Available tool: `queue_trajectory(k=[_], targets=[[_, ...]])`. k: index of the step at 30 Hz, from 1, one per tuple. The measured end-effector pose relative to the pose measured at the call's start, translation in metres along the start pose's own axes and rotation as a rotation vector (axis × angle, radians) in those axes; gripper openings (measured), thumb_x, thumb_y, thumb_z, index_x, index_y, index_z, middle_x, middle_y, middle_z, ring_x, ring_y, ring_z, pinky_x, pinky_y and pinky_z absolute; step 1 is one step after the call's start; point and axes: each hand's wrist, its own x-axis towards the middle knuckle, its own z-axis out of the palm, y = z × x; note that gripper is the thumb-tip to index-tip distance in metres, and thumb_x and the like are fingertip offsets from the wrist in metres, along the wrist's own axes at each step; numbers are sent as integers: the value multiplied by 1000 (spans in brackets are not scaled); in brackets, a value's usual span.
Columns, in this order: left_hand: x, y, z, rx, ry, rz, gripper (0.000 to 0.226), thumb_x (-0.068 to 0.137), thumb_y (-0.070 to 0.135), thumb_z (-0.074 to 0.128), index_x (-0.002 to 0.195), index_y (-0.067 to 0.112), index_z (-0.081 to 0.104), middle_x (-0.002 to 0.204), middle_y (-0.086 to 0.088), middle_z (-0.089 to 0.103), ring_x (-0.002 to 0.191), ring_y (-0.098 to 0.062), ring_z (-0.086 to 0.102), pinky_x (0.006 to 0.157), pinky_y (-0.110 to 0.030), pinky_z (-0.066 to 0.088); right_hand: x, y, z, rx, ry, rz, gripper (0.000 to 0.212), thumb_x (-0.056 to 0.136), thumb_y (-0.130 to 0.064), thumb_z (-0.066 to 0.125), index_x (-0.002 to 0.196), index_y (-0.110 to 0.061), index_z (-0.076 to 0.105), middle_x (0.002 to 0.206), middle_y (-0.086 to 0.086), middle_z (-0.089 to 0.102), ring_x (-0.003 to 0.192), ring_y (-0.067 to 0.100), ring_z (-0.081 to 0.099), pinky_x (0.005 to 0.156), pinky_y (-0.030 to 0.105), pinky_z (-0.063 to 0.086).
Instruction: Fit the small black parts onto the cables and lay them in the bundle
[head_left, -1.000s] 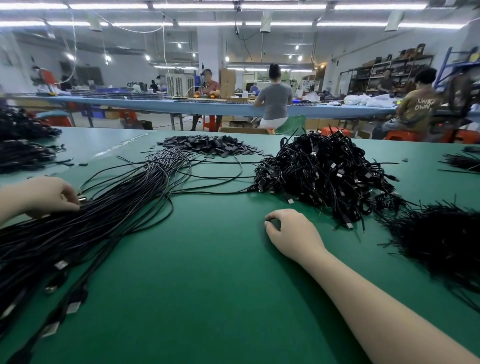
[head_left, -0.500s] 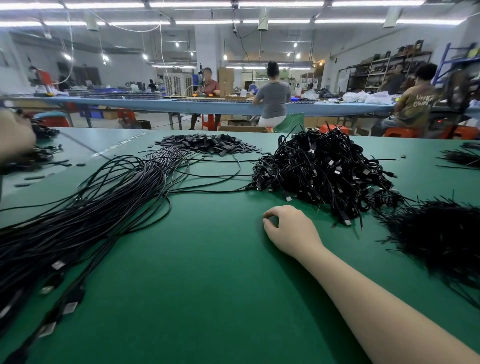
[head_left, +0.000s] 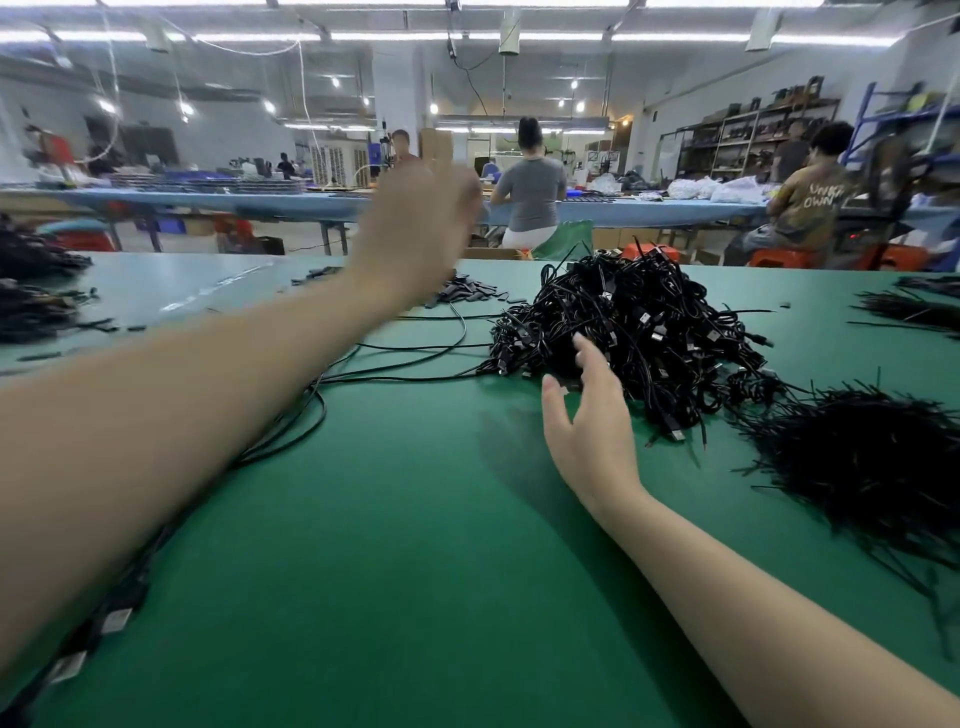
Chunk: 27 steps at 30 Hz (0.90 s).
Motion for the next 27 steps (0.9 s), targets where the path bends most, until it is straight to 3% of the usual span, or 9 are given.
queue_trajectory(k=[2, 5, 7, 10, 14, 18, 20, 23, 27], targets=[[-41, 31, 37, -53, -116, 77, 25, 100, 30, 43, 106, 11, 60, 90, -13, 61, 86, -29, 56, 79, -43, 45, 1, -1, -2, 88, 53, -23, 60, 97, -28, 51, 150, -25, 22, 148, -10, 32, 109, -16, 31, 83, -8, 21], [-82, 58, 73, -238, -190, 100, 20, 99, 24, 47, 103, 9, 60, 88, -10, 63, 88, -30, 54, 80, -39, 39, 5, 2, -7, 151, 14, -65, 54, 94, -14, 52, 143, -27, 36, 133, -20, 39, 103, -22, 35, 82, -8, 24], [-92, 65, 87, -312, -139, 95, 17, 97, 20, 49, 99, 7, 60, 81, -11, 62, 84, -31, 53, 76, -37, 34, 7, 4, -9, 224, -37, -70, 41, 93, -9, 49, 118, -42, 51, 112, -28, 55, 93, -17, 49, 76, -2, 34], [-103, 68, 100, -470, -87, -3, 13, 98, 20, 50, 99, 10, 59, 83, -4, 64, 85, -24, 52, 78, -35, 38, 11, 6, -9, 238, -64, -28, 30, 93, -10, 46, 92, -38, 54, 80, -19, 61, 71, -11, 53, 60, 7, 39], [-111, 50, 105, -626, -153, -54, 8, 98, 22, 50, 103, 17, 53, 83, 6, 61, 88, -19, 55, 78, -33, 43, 17, 11, -4, 216, -76, 3, 25, 94, -16, 48, 81, -34, 58, 77, -11, 64, 69, 1, 55, 61, 15, 42], [-108, 24, 105, -611, -239, -141, 7, 97, 25, 53, 100, 19, 53, 74, 14, 54, 72, -16, 52, 69, -32, 40, 25, 15, -6, 214, 89, 94, 27, 99, -22, 42, 76, -27, 54, 76, -2, 63, 70, 12, 58, 65, 21, 43], [-107, 7, 101, -637, -316, -220, 8, 94, 28, 60, 88, 23, 59, 67, 10, 59, 65, -15, 54, 64, -29, 43, 29, 19, -14, 274, 238, 217, 28, 101, -24, 38, 77, -25, 51, 74, -3, 60, 68, 14, 57, 60, 25, 44], [-107, -2, 91, -925, -439, -414, 8, 85, 25, 72, 77, 27, 71, 62, 8, 68, 50, -3, 55, 50, -15, 44, 33, 30, -26, 287, 403, 327, 28, 102, -24, 34, 76, -25, 45, 75, 0, 54, 69, 19, 50, 59, 31, 40], [-97, 10, 82, -1436, -354, -855, 11, 61, 31, 80, 66, 23, 76, 66, 5, 71, 50, -2, 60, 45, -15, 48, 31, 32, -28, 133, 297, 259, 34, 98, -20, 37, 64, -23, 39, 89, 8, 46, 61, 17, 39, 55, 26, 30]])
